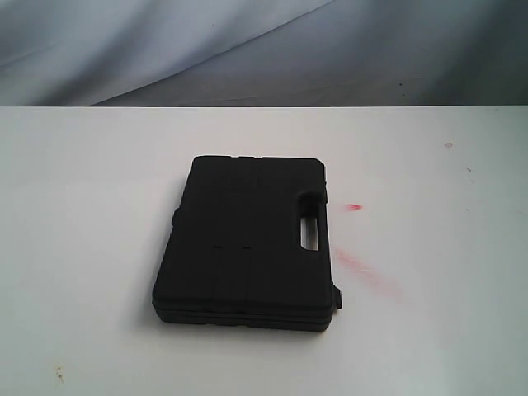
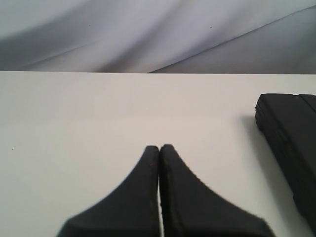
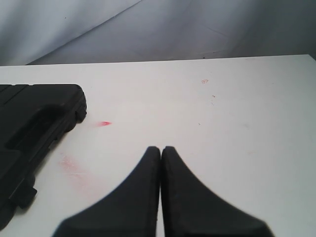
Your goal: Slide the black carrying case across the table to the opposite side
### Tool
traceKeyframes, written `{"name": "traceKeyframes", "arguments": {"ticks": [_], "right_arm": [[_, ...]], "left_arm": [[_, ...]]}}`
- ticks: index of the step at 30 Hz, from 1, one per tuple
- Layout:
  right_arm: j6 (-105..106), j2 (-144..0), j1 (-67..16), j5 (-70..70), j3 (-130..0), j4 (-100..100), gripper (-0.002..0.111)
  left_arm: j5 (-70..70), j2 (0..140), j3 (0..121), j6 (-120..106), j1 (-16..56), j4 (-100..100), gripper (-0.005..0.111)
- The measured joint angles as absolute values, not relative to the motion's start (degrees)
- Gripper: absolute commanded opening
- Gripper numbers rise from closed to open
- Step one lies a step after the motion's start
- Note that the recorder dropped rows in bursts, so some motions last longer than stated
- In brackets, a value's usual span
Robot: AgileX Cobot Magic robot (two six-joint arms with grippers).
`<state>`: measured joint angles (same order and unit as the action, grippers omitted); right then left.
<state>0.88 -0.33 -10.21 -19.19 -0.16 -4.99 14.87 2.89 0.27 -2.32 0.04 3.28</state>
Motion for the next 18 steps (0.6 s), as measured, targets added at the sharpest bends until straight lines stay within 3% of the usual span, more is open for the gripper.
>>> {"name": "traceKeyframes", "arguments": {"ticks": [18], "right_arm": [[0.9,-0.3,-10.2,-19.2,-0.2,-5.0,0.0]], "left_arm": [[14.9,2.9,0.3,-2.2,0.0,2.5,0.0]]}}
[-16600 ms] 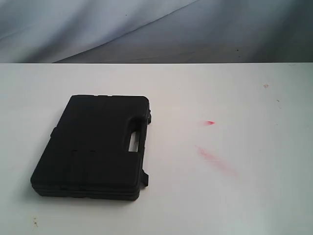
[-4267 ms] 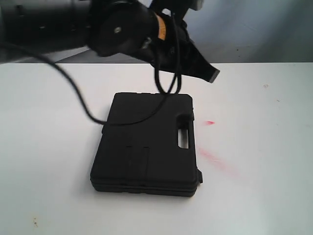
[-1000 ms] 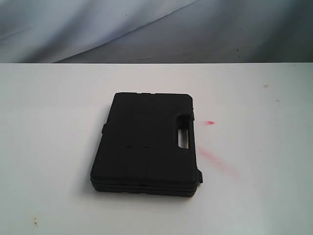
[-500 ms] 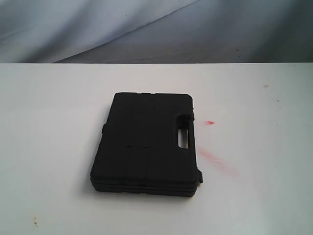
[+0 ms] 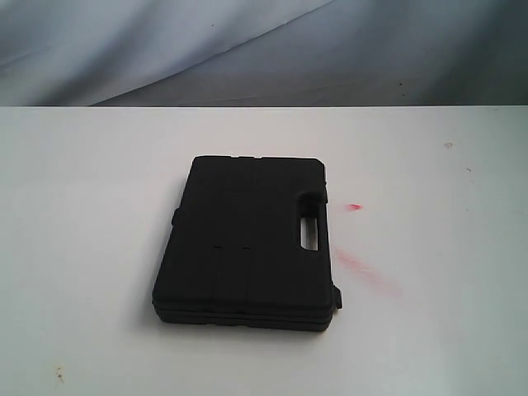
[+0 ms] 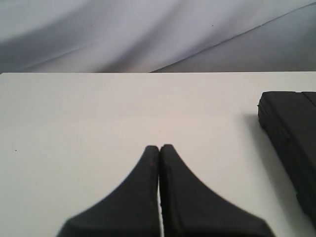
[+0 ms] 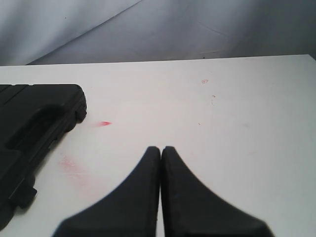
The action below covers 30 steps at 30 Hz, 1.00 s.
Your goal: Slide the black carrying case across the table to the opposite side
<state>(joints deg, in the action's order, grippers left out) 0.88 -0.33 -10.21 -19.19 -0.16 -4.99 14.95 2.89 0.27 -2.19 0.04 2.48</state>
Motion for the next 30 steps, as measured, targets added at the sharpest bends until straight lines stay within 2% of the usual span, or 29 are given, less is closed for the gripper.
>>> {"name": "traceKeyframes", "arguments": {"ticks": [11,30], "right_arm": [[0.9,-0.3,-10.2,-18.9,-0.2,-5.0,0.0],[1.0,-0.3,-10.2,-6.1,-0.2,-5.3,0.0]], "left_arm": [[14.9,2.9,0.3,-2.2,0.0,2.3,0.0],[15.0,2.9,0.3,-2.2,0.0,2.3,0.0]]}}
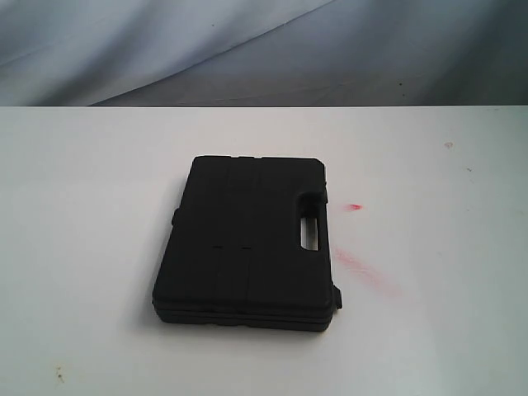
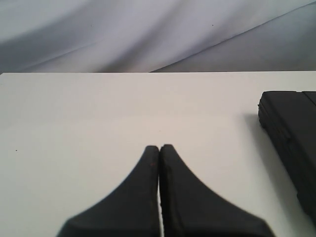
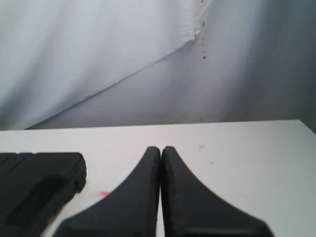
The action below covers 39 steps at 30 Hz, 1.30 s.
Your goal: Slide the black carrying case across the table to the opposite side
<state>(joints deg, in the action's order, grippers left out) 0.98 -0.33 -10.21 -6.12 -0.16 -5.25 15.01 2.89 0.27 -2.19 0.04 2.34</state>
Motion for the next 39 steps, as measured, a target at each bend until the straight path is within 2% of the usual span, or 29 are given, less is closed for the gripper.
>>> {"name": "traceKeyframes", "arguments": {"ticks": [8,14,17,20,28,39], "right_arm": [[1.0,-0.3,-10.2,4.9,-0.2,-6.9,0.0],[0.9,-0.2,-10.2,22.6,-0.2,-13.4,0.0],[1.3,-0.2,-10.2,30.4,-0.5,-11.2,0.0],[1.8,-0.2,-10.2,32.3,-3.1,-2.9,0.0],[1.3,-0.1,-10.2,30.8,-15.1,14.3,0.0],[1.9,-1.3,-10.2,4.6,-27.6,15.1,0.0]], "left_arm": [[15.0,2.9,0.3,-2.2,0.0,2.3,0.0],[15.0,2.9,0.3,-2.2,0.0,2.3,0.0],[15.1,2.9,0.3,-2.2,0.0,2.3,0.0],[15.1,2.9,0.3,-2.2,0.0,2.3,0.0],[15.1,2.9,0.3,-2.2,0.0,2.3,0.0],[15.1,2.9,0.3,-2.2,0.0,2.3,0.0]]}}
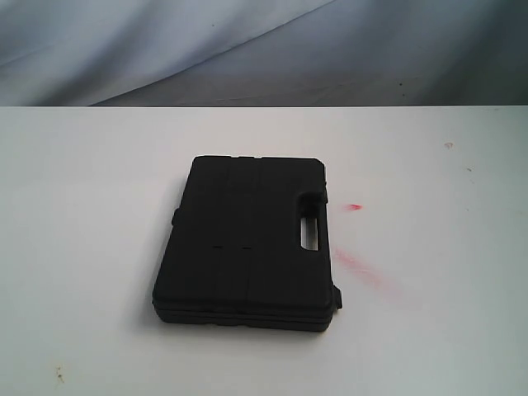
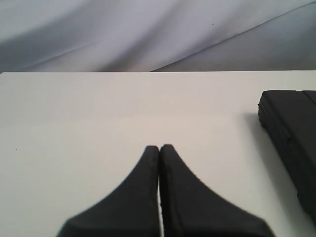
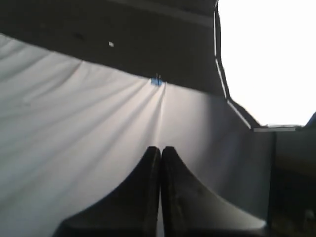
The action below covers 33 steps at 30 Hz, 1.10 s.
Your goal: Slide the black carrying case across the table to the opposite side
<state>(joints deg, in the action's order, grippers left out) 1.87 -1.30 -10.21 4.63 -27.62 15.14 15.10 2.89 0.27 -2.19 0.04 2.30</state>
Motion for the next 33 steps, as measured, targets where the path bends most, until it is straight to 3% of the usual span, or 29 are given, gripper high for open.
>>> {"name": "traceKeyframes", "arguments": {"ticks": [10,16,33], "right_arm": [[2.6,-21.5,-10.2,-35.5,-45.2,1.9,0.0],[6.0,-37.9,-10.2,-51.0,-53.3,-11.0,0.0],[7.6,-65.6,-12.1,-67.2,-63.2,-17.3,0.0]], "left_arm": [[15.1,2.9,0.3,-2.2,0.0,2.3,0.0],[15.1,2.9,0.3,-2.2,0.0,2.3,0.0],[15.1,2.9,0.3,-2.1,0.0,2.3,0.0]]}}
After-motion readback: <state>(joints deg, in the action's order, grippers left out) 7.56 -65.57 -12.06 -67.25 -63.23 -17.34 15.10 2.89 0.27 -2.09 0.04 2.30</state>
